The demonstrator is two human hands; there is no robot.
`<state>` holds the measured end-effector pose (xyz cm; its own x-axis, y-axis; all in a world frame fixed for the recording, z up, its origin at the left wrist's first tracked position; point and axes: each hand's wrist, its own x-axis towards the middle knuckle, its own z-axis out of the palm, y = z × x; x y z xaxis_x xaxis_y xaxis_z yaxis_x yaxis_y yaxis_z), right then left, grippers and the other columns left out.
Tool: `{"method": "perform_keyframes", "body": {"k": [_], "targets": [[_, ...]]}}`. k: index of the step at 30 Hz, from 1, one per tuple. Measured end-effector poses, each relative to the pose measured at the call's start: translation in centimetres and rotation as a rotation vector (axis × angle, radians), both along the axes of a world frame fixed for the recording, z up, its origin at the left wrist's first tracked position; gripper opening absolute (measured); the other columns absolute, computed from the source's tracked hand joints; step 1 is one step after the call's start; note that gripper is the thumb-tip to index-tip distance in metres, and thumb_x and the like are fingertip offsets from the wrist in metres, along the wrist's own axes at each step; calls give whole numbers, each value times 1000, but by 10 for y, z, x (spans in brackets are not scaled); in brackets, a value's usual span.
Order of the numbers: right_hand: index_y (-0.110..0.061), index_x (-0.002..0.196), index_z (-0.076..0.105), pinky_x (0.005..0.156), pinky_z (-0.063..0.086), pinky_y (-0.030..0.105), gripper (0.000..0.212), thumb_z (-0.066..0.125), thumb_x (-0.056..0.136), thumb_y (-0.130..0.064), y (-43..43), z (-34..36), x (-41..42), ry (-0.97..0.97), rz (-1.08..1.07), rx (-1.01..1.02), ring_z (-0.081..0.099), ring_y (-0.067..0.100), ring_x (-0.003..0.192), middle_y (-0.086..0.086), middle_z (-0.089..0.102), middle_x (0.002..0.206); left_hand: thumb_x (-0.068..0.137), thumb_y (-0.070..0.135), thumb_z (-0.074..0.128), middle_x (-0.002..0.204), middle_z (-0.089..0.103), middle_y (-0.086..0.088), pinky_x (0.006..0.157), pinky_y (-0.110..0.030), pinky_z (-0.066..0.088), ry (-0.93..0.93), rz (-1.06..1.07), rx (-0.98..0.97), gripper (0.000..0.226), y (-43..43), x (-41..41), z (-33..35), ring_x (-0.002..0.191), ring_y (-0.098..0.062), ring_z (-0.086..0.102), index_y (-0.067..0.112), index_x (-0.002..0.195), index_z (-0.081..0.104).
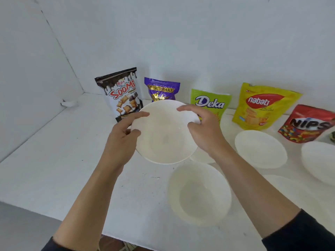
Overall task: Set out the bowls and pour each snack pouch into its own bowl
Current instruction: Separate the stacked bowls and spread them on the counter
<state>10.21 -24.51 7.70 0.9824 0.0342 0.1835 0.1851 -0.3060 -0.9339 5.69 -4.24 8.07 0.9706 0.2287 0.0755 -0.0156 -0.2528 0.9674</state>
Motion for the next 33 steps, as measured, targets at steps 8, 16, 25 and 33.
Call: {"method": "perform_keyframes", "body": {"k": [8,16,25,33], "targets": [[-24,105,72,49,35,10,57,42,76,15,-143,23,-40,-63,-115,-27,54,21,67,-18,66,119,87,-13,44,101,56,2,74,-33,35,-125,-165,-41,63,-132,2,16,86,-15,43,39,107,76],[-32,102,72,61,46,32,58,44,78,14,-296,5,-93,26,-210,-31,55,21,81,-47,59,98,85,-17,42,97,70,27,62,-10,43,-69,-225,-81,65,-293,-37,-2,70,0,52,37,102,75],[-40,94,71,51,31,27,59,43,77,10,-420,-44,-137,158,-244,-43,33,23,54,32,61,109,85,-12,39,93,67,26,57,-18,42,50,-226,-70,63,-418,-79,-50,64,-5,48,36,105,74],[-24,89,69,44,32,11,46,44,81,13,-469,-84,-155,279,-249,-173,40,3,51,-15,50,69,87,-7,41,115,60,20,70,-27,50,151,-261,119,54,-470,-104,-96,83,-7,53,39,103,63]]}}
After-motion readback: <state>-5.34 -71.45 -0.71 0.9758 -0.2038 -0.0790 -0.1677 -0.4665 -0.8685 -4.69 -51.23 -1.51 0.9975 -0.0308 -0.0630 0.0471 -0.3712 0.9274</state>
